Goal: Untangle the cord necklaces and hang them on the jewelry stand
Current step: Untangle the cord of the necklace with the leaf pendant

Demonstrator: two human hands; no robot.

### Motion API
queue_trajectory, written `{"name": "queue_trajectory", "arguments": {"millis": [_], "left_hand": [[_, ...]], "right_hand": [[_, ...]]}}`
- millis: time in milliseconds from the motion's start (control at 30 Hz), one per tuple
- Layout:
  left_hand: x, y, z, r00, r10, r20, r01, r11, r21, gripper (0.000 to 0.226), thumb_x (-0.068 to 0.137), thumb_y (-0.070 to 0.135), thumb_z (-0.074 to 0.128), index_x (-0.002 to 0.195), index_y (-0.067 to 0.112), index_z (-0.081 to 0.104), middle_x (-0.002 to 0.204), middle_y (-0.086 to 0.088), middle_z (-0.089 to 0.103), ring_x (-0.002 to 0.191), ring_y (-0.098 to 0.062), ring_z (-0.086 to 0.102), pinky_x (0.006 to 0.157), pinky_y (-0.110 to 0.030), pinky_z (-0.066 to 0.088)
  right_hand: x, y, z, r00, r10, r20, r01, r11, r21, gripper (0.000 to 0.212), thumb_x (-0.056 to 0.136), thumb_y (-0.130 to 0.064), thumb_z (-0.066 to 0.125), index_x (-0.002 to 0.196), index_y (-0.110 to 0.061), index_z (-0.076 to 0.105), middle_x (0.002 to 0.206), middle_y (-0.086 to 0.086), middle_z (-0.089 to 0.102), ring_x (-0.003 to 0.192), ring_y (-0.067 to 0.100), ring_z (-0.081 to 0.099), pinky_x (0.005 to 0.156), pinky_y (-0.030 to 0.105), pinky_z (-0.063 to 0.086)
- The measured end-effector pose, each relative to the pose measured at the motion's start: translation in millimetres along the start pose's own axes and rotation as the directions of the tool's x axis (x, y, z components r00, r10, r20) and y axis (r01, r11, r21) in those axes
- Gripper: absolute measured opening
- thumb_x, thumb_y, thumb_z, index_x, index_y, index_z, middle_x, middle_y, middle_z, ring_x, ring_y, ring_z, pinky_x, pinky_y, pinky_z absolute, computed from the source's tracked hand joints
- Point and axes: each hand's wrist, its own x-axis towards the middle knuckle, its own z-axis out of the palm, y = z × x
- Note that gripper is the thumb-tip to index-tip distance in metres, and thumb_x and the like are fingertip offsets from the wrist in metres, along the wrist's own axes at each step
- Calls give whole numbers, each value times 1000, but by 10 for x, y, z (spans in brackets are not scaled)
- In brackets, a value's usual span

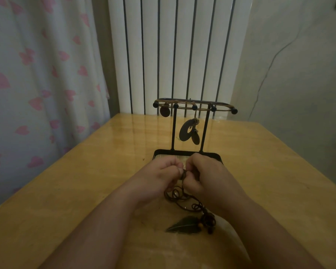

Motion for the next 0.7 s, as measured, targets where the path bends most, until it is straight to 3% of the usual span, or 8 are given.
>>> {"name": "queue_trajectory", "arguments": {"millis": [133, 300, 467, 567, 700], "left_hand": [[-4, 1, -9, 1000, 5, 19, -5, 999, -37, 23, 90, 23, 49, 72, 27, 61, 70, 1, 51, 63, -13, 44, 61, -33, 40], [0, 16, 11, 999, -15, 30, 20, 988, -155, 17, 82, 28, 49, 69, 28, 61, 74, -2, 48, 65, -15, 41, 62, -33, 36], [23, 21, 48, 998, -35, 43, 46, 953, -301, 18, 81, 25, 50, 70, 24, 63, 70, 1, 47, 62, -12, 41, 60, -29, 35], [24, 21, 54, 999, -28, -22, 22, 972, -233, 18, 82, 28, 51, 70, 26, 65, 68, 3, 51, 63, -13, 43, 60, -30, 37], [20, 31, 40, 995, 32, -91, -38, 997, -64, 26, 94, 19, 51, 73, 27, 65, 65, 7, 56, 63, -13, 49, 60, -31, 42]], "right_hand": [[-18, 36, 40, 1000, 18, -19, -16, 989, 144, 4, 83, -33, 51, 81, -31, 50, 76, -7, 56, 69, 10, 54, 62, 34, 55], [-29, 18, 76, 994, 44, -98, -10, 944, 330, 7, 80, -31, 51, 76, -25, 53, 63, -8, 52, 54, 3, 46, 48, 19, 40], [-37, -27, 86, 986, 104, -131, -25, 868, 495, 7, 82, -24, 52, 77, -21, 55, 65, -3, 54, 56, 6, 47, 50, 22, 43], [-33, -22, 88, 984, 121, -128, -40, 862, 506, 7, 84, -25, 52, 80, -21, 57, 69, -1, 58, 60, 13, 53, 54, 26, 49], [-21, 31, 70, 991, 85, -106, -31, 902, 430, 9, 88, -22, 55, 81, -27, 56, 62, -10, 54, 54, 0, 48, 48, 15, 42]]}}
